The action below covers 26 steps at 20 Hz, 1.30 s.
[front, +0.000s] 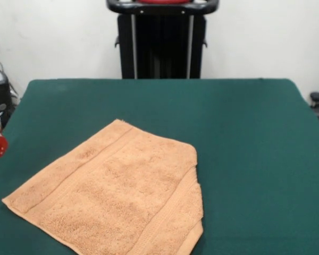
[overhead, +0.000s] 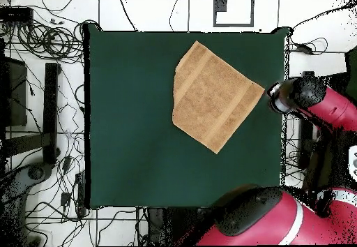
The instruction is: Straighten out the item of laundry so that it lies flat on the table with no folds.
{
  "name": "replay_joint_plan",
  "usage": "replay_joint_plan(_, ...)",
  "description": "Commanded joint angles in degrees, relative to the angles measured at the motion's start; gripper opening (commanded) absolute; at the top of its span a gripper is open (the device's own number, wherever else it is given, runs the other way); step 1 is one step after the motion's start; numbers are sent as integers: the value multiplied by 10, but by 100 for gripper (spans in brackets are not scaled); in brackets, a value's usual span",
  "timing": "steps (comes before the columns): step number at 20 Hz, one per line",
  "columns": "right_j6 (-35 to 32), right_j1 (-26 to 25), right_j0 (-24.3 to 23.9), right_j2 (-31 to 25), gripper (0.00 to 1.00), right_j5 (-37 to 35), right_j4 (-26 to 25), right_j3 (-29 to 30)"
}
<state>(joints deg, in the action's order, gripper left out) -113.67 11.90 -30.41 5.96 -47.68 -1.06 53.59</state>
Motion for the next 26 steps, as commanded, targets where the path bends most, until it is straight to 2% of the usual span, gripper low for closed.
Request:
replay_joint_plan(1, -186, -20, 32, -6, 0, -33, 51, -31)
replay_joint_plan(6, -223, -43, 51, -13, 0, -43, 88, -50)
replay_joint_plan(9, -244, -41, 63, -15, 0, -13, 104, -27)
replay_joint_plan(17, -283, -61, 94, -10, 0, 45, 129, -10)
replay_joint_plan(26, -254, -83, 88, -8, 0, 73, 124, -26)
